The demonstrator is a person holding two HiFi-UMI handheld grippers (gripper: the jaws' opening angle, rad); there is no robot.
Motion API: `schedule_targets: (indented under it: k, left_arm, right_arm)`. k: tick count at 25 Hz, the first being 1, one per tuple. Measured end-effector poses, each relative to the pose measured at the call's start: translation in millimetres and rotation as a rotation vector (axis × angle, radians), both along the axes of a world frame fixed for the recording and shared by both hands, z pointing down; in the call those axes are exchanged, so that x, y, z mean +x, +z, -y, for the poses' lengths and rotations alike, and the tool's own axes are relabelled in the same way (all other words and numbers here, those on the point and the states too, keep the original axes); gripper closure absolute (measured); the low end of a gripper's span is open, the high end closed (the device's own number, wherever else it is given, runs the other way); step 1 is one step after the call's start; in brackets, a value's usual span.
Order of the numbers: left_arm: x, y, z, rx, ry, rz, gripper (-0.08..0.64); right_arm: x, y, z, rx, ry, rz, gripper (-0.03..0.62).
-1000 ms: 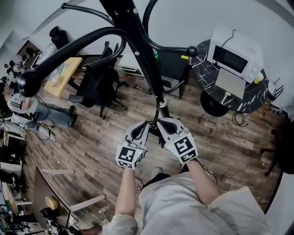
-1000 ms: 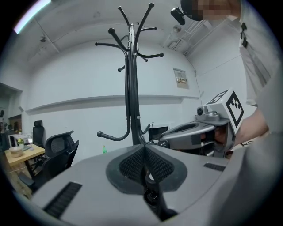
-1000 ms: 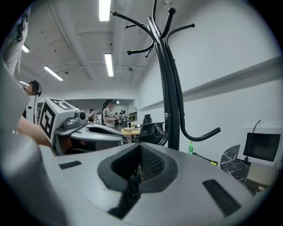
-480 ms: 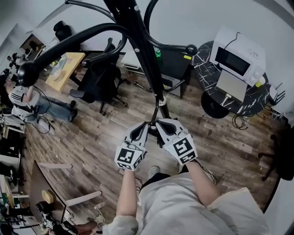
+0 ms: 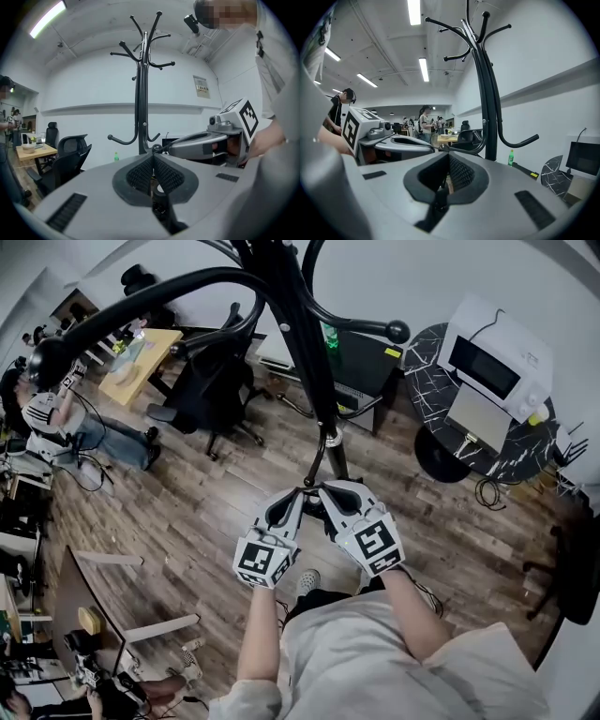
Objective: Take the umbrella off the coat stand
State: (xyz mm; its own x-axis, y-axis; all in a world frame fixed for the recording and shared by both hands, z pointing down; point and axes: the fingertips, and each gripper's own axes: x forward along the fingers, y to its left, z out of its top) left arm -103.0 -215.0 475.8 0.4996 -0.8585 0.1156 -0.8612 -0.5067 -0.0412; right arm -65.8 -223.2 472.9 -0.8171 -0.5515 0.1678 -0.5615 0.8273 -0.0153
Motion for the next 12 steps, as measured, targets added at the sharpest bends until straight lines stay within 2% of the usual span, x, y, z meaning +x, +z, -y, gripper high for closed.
schedule_targets:
  k: [8, 12]
  left_arm:
    - [6.8, 13.5, -8.1, -0.027, -0.022, 0.007, 0.537]
    - [15.0, 21.3, -7.6, -0.041, -0.029, 0.063, 0.537]
  right_arm:
    - [6.4, 13.6, -6.6, -0.024, -0.027, -0.009, 0.584]
    - [12.9, 22.7, -7.1, -0.033, -0.021, -0.027, 0.584]
